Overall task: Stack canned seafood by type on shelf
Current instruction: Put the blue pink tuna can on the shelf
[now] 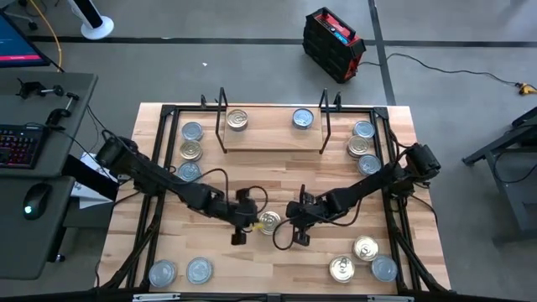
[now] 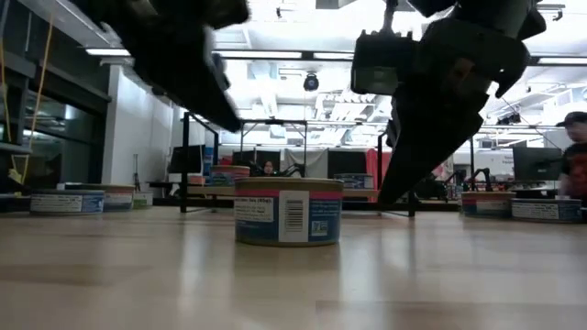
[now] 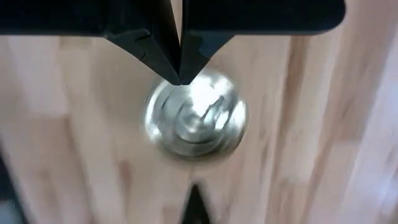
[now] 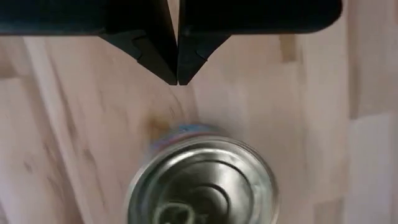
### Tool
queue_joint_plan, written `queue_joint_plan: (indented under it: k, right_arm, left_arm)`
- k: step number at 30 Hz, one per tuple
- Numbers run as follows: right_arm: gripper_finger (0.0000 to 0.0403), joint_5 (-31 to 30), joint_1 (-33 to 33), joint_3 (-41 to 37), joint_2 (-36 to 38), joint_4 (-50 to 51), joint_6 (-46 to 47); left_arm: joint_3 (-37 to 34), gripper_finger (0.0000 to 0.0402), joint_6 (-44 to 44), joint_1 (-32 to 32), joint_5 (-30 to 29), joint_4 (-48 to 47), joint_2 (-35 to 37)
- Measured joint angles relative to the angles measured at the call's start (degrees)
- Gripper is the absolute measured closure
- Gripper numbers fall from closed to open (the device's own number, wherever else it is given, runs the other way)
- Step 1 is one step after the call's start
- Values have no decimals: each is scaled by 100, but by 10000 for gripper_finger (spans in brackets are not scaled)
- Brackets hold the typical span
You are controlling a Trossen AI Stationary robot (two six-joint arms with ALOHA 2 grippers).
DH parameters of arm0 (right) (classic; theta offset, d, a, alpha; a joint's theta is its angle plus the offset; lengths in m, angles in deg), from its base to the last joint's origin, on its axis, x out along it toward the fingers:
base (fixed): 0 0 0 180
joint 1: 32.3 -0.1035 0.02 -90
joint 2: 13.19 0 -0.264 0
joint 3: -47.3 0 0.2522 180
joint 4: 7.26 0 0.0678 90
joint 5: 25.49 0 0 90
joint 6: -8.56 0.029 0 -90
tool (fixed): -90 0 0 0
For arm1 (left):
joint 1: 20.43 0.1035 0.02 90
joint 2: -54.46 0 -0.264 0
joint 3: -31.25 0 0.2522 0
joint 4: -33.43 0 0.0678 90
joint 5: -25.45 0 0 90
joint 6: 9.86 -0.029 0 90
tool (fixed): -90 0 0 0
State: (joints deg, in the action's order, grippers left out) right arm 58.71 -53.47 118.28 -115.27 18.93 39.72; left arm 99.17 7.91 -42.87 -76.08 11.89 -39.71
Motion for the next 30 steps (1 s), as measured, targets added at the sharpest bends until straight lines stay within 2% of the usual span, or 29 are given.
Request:
queue_joint_plan:
  k: [8, 12, 23, 26, 30]
  right_arm:
    - [403, -134, 17, 7, -35, -485, -64]
    - [403, -281, 17, 7, -35, -560, -104]
    - [403, -471, 68, 4, -43, -473, -360]
    - [403, -519, 116, 7, -197, -484, -640]
    - [403, -488, 204, 4, -395, -804, -559]
  left_arm:
    - [-4, 401, 230, -68, 136, 405, -560]
    - [-6, 401, 400, -96, 97, 507, -630]
    - [-14, 402, 202, -88, -135, 350, -680]
    - [-14, 401, 100, -83, -193, 337, -680]
    - [-14, 401, -12, -83, -198, 315, -680]
